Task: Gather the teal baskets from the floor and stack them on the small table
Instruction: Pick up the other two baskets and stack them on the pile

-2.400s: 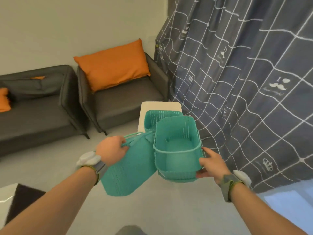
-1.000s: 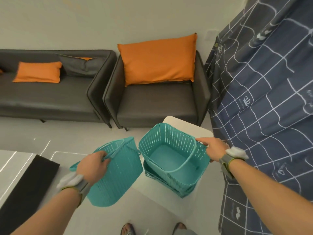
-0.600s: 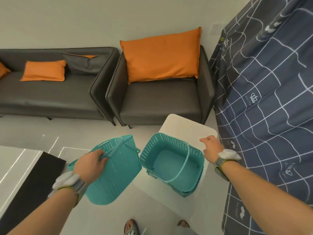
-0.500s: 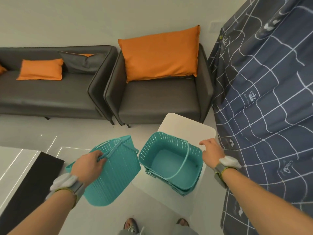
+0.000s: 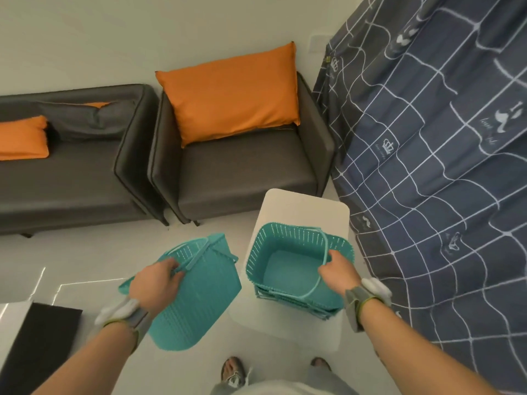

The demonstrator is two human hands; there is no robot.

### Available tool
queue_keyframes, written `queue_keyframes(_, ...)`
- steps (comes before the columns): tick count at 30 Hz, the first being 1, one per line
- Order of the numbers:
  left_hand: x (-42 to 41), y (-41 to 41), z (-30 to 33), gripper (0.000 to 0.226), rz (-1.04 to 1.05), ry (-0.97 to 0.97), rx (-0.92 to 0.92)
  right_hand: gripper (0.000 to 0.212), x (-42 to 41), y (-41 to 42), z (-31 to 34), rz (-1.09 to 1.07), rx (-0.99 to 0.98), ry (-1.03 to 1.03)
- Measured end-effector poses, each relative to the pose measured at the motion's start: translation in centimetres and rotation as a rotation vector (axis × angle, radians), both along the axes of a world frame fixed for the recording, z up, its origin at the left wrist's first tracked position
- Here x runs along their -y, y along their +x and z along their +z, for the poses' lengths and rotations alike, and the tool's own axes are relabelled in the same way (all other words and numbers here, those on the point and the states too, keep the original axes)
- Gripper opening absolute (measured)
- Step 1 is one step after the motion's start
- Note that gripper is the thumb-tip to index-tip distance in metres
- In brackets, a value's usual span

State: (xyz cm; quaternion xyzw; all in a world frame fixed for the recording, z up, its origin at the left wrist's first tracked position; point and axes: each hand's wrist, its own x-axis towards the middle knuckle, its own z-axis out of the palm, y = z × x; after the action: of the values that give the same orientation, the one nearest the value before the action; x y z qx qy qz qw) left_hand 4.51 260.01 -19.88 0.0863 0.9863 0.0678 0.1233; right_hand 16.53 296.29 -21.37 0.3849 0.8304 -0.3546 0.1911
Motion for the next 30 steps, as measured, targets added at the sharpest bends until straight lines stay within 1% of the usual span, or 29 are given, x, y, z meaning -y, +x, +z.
queue_keyframes(2,0.7,-1.2,-0.2,0.02,-0.036,0.001,-0.006,0.046,1.4,-0.3,1.3,0.038,-0.088,0.061)
queue_keyframes(3,0.8,-1.4,-0.4,0.021,-0.039,0.0,-0.01,0.05,2.4,-0.3,2.3,0.069,-0.181,-0.017)
queue_keyframes(5,1.2,-2.2,-0.6,0.02,-0.072,0.001,-0.004,0.056,5.0,-0.4,3.8,0.125,-0.329,-0.308)
queue_keyframes(6,1.4,-2.5,-0.8,0.02,-0.087,-0.003,-0.004,0.055,5.9,-0.6,3.7,0.198,-0.345,-0.362)
queue_keyframes(7,1.4,-2.8,-0.9,0.02,-0.098,-0.005,0.005,0.052,6.6,-0.6,3.2,0.258,-0.353,-0.351)
queue_keyframes(8,1.4,-3.0,-1.1,0.019,-0.114,-0.006,0.007,0.047,6.7,-0.5,2.4,0.263,-0.353,-0.319)
queue_keyframes(9,1.3,-3.0,-1.0,0.019,-0.118,-0.008,0.008,0.04,6.4,-0.5,1.7,0.222,-0.355,-0.288)
queue_keyframes(11,1.0,-3.2,-1.3,0.02,-0.138,-0.01,0.022,0.026,5.2,1.0,0.5,-0.012,-0.345,-0.276)
queue_keyframes(13,0.6,-3.2,-1.6,0.019,-0.14,-0.001,0.036,0.031,3.0,3.7,-0.8,-0.342,-0.337,-0.304)
queue_keyframes(14,0.3,-3.2,-1.7,0.018,-0.141,0.005,0.04,0.031,1.7,5.4,-1.4,-0.483,-0.325,-0.283)
queue_keyframes(16,0.0,-3.2,-2.0,0.018,-0.153,0.013,0.041,0.022,-0.6,8.7,-2.5,-0.67,-0.266,-0.226)
queue_keyframes(17,-0.3,-3.1,-2.2,0.018,-0.163,0.01,0.041,0.018,-1.4,10.0,-2.8,-0.738,-0.227,-0.265)
queue_keyframes(18,-0.6,-3.0,-2.3,0.018,-0.175,0.003,0.039,0.019,-1.8,10.9,-3.2,-0.796,-0.178,-0.355)
queue_keyframes(19,-1.0,-2.9,-2.4,0.018,-0.184,-0.004,0.036,0.024,-1.8,11.5,-3.6,-0.829,-0.135,-0.461)
queue_keyframes(21,-1.7,-2.8,-2.5,0.02,-0.193,-0.025,0.028,0.036,-1.1,11.7,-4.1,-0.834,-0.068,-0.662)
queue_keyframes(22,-2.0,-2.7,-2.5,0.021,-0.192,-0.034,0.024,0.039,-0.5,11.3,-4.2,-0.837,-0.066,-0.735)
queue_keyframes(25,-2.9,-2.5,-2.3,0.022,-0.194,-0.066,0.002,0.048,0.6,9.9,-4.8,-0.922,-0.128,-0.848)
queue_keyframes(28,-3.5,-2.5,-2.0,0.022,-0.22,-0.08,-0.018,0.063,0.8,9.2,-5.4,-1.018,-0.186,-0.936)
queue_keyframes(30,-3.9,-2.3,-1.8,0.021,-0.224,-0.081,-0.024,0.065,0.9,9.4,-5.7,-1.065,-0.204,-0.965)
